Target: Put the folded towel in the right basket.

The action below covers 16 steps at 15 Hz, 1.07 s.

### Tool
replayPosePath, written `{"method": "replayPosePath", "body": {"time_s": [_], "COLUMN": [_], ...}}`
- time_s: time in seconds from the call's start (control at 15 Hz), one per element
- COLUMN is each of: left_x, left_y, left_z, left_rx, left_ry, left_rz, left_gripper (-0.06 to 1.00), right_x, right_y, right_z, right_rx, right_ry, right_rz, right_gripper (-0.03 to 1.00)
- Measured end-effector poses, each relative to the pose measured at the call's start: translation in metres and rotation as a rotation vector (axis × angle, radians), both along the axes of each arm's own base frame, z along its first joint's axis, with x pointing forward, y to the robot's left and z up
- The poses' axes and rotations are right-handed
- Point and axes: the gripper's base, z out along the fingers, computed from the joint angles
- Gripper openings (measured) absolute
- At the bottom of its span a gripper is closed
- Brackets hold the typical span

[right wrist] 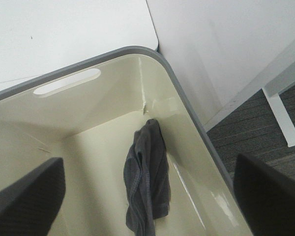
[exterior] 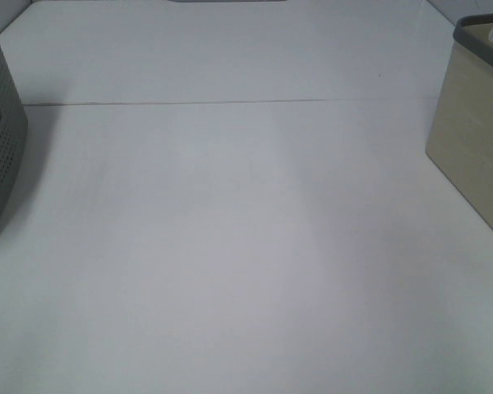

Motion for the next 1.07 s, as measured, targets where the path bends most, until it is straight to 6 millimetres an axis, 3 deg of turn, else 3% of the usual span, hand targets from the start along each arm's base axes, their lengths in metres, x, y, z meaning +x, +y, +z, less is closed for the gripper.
{"method": "replayPosePath", "body": {"time_s": [0.2, 0.33, 0.6, 0.8, 0.87, 0.93, 1.07], "left_x": [0.0, 0.0, 0.0, 0.0, 0.0, 0.0, 0.0], "left_y": [0.0, 0.0, 0.0, 0.0, 0.0, 0.0, 0.0], "left_z": [0.0, 0.0, 0.0, 0.0, 0.0, 0.0, 0.0], "left_rx": [0.0, 0.0, 0.0, 0.0, 0.0, 0.0, 0.0], "left_ry": [0.0, 0.0, 0.0, 0.0, 0.0, 0.0, 0.0], "left_rz": [0.0, 0.0, 0.0, 0.0, 0.0, 0.0, 0.0], "left_gripper": [0.99, 0.99, 0.99, 0.99, 0.99, 0.99, 0.99], "right_x": [0.001, 0.01, 0.02, -0.028, -0.07, -0.101, -0.164], "right_y": [0.003, 0.026, 0.086, 0.111, 0.123, 0.13, 0.143], "right_z": [0.0, 0.002, -0.001, -0.009, -0.019, -0.023, -0.05], "right_rx": [0.044, 0.101, 0.054, 0.11, 0.144, 0.148, 0.151], "right_ry": [-0.018, -0.048, -0.005, 0.065, 0.103, 0.106, 0.115], "right_rz": [0.003, 0.108, 0.238, 0.311, 0.352, 0.37, 0.368], "right_gripper": [0.97, 0.97, 0.97, 0.97, 0.97, 0.97, 0.97]}}
